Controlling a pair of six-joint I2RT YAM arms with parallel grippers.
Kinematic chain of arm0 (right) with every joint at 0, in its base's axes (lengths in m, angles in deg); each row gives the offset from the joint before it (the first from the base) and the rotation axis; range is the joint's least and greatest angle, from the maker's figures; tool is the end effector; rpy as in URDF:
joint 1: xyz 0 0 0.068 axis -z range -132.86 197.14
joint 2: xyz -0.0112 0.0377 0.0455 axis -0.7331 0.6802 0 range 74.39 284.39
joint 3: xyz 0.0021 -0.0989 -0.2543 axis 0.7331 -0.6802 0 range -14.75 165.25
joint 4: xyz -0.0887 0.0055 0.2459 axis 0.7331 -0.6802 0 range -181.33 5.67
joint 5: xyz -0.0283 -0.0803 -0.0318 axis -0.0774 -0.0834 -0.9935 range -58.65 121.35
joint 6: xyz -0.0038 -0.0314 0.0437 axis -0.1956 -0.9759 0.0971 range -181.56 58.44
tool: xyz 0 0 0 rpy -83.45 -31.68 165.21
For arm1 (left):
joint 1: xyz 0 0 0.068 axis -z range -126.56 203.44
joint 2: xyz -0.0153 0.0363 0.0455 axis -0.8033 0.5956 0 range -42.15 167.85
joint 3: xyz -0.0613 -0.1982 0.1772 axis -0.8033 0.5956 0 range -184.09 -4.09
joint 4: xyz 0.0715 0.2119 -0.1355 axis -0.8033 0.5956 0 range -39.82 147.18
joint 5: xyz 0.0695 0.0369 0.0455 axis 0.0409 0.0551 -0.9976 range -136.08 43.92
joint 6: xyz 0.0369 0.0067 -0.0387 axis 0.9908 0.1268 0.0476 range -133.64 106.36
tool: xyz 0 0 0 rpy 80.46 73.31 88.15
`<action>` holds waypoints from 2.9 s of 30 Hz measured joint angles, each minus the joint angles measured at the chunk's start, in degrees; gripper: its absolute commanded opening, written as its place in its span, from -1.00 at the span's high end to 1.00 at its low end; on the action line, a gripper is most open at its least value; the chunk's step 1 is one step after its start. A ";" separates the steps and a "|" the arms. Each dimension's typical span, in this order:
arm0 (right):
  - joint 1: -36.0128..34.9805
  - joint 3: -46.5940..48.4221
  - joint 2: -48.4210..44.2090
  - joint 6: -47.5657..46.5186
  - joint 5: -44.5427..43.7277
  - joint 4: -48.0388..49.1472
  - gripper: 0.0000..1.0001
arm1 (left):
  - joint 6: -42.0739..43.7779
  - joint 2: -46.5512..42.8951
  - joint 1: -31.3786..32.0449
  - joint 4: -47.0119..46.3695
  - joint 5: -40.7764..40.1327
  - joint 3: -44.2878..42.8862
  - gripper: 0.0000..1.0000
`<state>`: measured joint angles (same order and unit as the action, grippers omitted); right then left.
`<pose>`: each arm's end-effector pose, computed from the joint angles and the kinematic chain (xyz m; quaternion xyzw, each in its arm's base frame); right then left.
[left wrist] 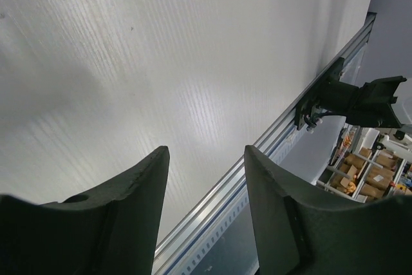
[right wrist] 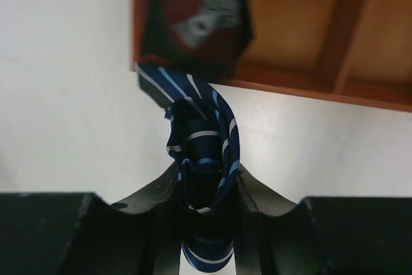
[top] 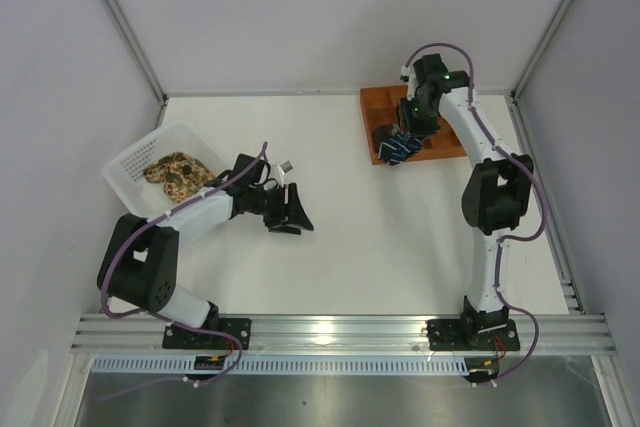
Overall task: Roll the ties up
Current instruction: Place the rolled tie into the container
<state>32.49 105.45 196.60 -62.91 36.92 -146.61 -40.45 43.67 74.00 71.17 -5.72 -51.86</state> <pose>0.4396 0.1184 0.2896 -0.1462 0.9628 0.0728 0.2152 0.2567 -0.1209 0.1864 0.0425 0.9082 -0.4051 0.0958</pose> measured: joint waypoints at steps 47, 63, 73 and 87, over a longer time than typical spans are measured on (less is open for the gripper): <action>8.94 9.07 13.25 -3.85 -21.94 4.31 1.00 | -0.31 4.79 -0.46 -3.76 5.31 4.68 -0.09; 7.48 9.81 18.14 -3.89 -29.97 6.75 1.00 | -1.29 4.85 -0.81 -4.22 5.29 6.69 -0.09; 4.98 10.97 22.01 -4.28 -36.81 7.56 1.00 | -1.66 4.76 -1.64 -4.22 5.27 8.57 -0.09; 4.66 10.05 22.75 -4.22 -42.14 10.80 0.84 | -1.68 4.31 -2.45 -4.15 5.27 9.57 -0.09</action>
<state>37.14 115.51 219.35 -67.13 -5.22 -135.82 -42.13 47.97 71.55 67.02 -0.45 -42.29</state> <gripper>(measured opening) 0.336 0.547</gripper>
